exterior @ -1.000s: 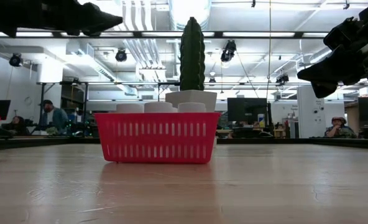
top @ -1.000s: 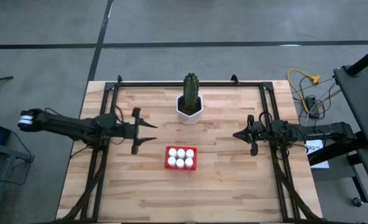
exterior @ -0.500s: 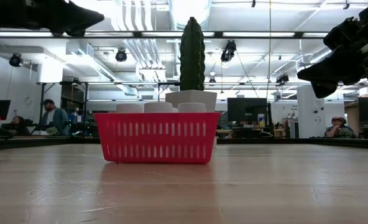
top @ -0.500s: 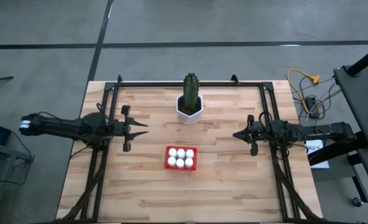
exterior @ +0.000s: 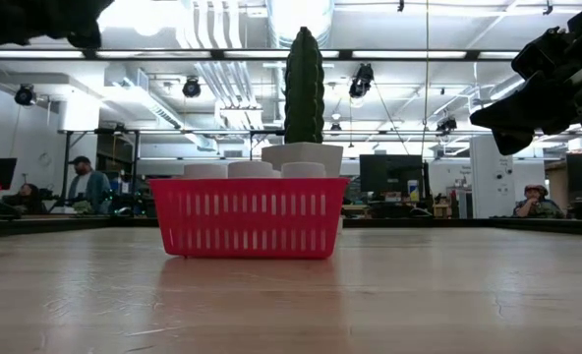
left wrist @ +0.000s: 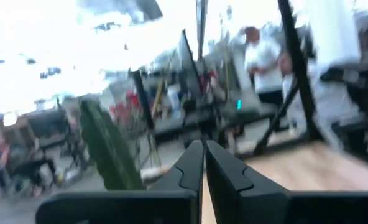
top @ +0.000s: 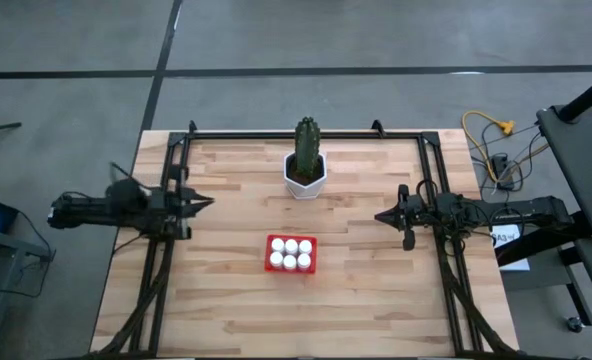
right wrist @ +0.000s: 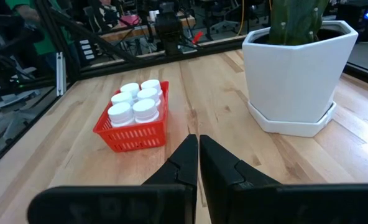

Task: Pick and place pill bottles into a basket
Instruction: Return to Home Position

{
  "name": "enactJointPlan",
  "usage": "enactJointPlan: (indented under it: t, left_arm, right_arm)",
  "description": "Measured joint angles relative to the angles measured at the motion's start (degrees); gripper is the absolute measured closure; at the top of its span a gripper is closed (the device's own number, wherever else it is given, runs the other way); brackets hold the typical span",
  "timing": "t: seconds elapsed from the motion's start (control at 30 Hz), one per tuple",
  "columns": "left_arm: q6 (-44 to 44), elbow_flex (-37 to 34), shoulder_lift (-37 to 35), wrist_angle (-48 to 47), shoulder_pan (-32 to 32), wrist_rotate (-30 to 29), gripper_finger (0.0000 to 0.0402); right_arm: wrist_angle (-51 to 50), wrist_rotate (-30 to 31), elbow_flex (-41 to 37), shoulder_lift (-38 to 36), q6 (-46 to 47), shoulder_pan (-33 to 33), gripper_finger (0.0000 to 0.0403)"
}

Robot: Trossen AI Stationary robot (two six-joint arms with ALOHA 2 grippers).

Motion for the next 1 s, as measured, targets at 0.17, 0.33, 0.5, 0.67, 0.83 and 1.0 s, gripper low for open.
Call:
enactJointPlan:
  t: [0.17,0.33,0.5,0.67,0.83,1.0]
  left_arm:
    - [-1.4,-1.2,-8.2,-1.3,0.0,2.7,0.0401]
    - [-1.8,-1.7,-7.7,-1.8,0.0,3.5,0.0401]
    - [-1.5,-2.8,-7.6,-1.9,0.0,2.4,0.0401]
    - [-3.0,-3.3,-8.1,-1.7,0.0,2.7,0.0401]
    - [-3.5,-6.8,-8.1,3.4,0.0,2.8,0.0402]
    - [-4.5,-13.2,-8.1,19.0,0.0,5.9,0.0402]
  right_arm:
    - [0.0,0.0,0.0,0.0,0.0,0.0,0.0394]
    - [0.0,0.0,0.0,0.0,0.0,0.0,0.0394]
    - [0.0,0.0,0.0,0.0,0.0,0.0,0.0394]
    - [0.0,0.0,0.0,0.0,0.0,0.0,0.0394]
    - [0.0,0.0,0.0,0.0,0.0,0.0,0.0394]
    - [0.0,0.0,0.0,0.0,0.0,0.0,0.0394]
